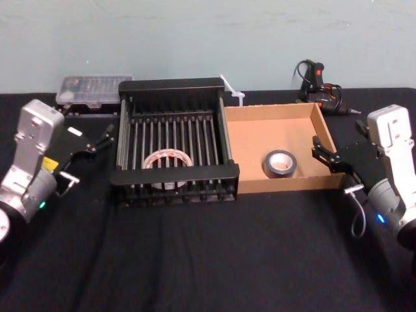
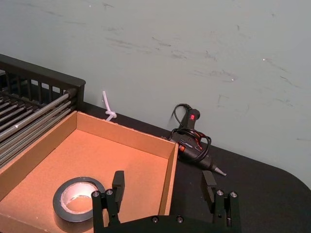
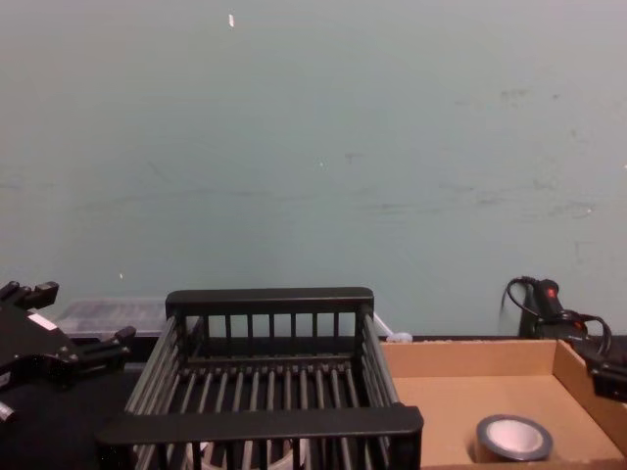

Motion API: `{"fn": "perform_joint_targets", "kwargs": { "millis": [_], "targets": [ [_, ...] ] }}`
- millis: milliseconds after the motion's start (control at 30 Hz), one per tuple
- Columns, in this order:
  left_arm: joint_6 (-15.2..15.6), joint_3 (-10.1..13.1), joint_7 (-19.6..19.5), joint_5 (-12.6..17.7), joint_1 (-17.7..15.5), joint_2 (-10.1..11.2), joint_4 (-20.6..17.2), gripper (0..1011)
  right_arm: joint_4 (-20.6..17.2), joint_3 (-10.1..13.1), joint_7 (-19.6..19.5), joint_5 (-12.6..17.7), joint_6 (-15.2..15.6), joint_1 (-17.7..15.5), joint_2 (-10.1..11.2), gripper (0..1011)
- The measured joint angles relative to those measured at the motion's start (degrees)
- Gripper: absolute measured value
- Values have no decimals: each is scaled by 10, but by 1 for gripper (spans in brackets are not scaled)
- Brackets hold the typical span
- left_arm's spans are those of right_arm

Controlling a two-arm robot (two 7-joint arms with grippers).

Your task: Pick up the white tape and place it into the black box , Pick up the silver tape and place it into the brown box.

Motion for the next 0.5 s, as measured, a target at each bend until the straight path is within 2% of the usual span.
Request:
{"fn": "perform_joint_targets", "kwargs": {
  "millis": [500],
  "targets": [
    [0, 0, 0, 0, 0, 0, 0, 1001, 0, 0, 0, 0, 0, 0, 0, 1002]
  ]
}}
